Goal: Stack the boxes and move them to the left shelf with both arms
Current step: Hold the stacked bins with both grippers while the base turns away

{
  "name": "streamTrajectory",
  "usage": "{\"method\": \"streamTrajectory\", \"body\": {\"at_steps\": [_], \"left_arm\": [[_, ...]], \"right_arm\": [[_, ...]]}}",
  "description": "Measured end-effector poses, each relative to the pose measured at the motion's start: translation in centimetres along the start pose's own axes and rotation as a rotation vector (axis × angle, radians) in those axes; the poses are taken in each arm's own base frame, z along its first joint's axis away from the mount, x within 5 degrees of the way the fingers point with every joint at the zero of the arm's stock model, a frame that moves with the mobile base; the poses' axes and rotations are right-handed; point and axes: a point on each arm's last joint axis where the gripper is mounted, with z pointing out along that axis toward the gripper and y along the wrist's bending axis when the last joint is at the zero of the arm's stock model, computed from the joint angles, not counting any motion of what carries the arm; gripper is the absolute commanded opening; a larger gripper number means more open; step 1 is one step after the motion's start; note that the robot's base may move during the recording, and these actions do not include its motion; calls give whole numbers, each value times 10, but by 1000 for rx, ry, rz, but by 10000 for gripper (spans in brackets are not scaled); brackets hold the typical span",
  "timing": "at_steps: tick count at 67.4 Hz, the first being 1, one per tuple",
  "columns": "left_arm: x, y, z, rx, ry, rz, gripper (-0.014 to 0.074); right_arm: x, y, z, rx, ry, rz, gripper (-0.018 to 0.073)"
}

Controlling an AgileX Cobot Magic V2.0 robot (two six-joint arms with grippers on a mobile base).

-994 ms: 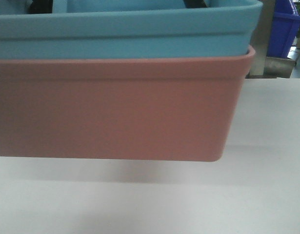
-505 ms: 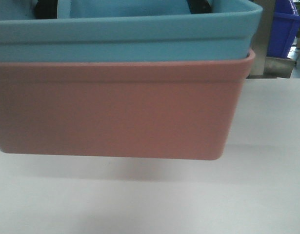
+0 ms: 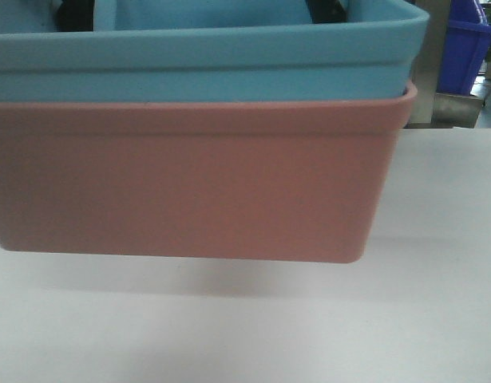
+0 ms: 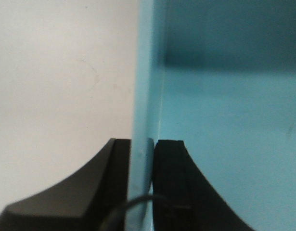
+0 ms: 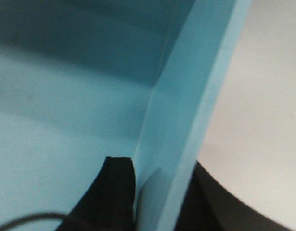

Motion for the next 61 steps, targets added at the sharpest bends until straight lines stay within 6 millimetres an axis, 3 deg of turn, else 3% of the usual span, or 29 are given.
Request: {"method": "streamTrajectory", "body": {"at_steps": [61], "left_arm": [[0, 0, 0, 0, 0, 0, -12]], "right_arm": [[0, 0, 0, 0, 0, 0, 56]]}}
